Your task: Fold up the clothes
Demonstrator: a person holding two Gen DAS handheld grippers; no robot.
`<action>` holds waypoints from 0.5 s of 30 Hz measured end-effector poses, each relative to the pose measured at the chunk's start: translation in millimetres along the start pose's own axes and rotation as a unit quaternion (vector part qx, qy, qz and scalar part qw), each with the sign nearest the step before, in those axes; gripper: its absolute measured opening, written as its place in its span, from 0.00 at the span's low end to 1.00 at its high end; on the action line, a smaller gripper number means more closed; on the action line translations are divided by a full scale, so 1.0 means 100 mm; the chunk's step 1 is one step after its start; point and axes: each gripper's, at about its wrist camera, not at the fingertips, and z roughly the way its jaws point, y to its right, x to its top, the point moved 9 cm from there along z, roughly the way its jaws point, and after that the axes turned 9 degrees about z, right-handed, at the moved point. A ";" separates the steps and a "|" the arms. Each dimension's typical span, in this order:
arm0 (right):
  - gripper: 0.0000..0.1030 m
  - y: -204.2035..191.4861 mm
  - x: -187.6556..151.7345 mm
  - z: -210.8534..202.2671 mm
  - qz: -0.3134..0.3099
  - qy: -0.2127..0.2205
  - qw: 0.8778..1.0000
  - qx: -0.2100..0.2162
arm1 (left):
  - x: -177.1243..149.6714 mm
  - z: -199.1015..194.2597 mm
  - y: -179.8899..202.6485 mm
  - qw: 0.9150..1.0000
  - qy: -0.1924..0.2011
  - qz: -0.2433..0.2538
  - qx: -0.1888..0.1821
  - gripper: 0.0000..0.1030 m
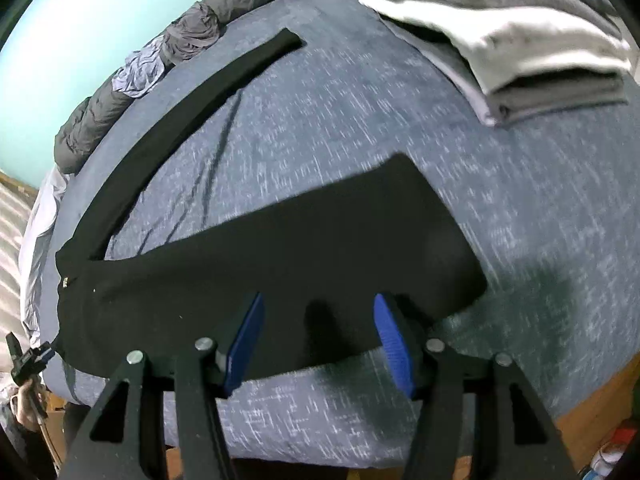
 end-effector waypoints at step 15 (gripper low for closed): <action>0.57 0.17 -0.11 -0.02 0.038 -0.003 0.999 0.013 | -0.10 0.15 -0.32 0.995 0.040 -0.086 -0.024 0.70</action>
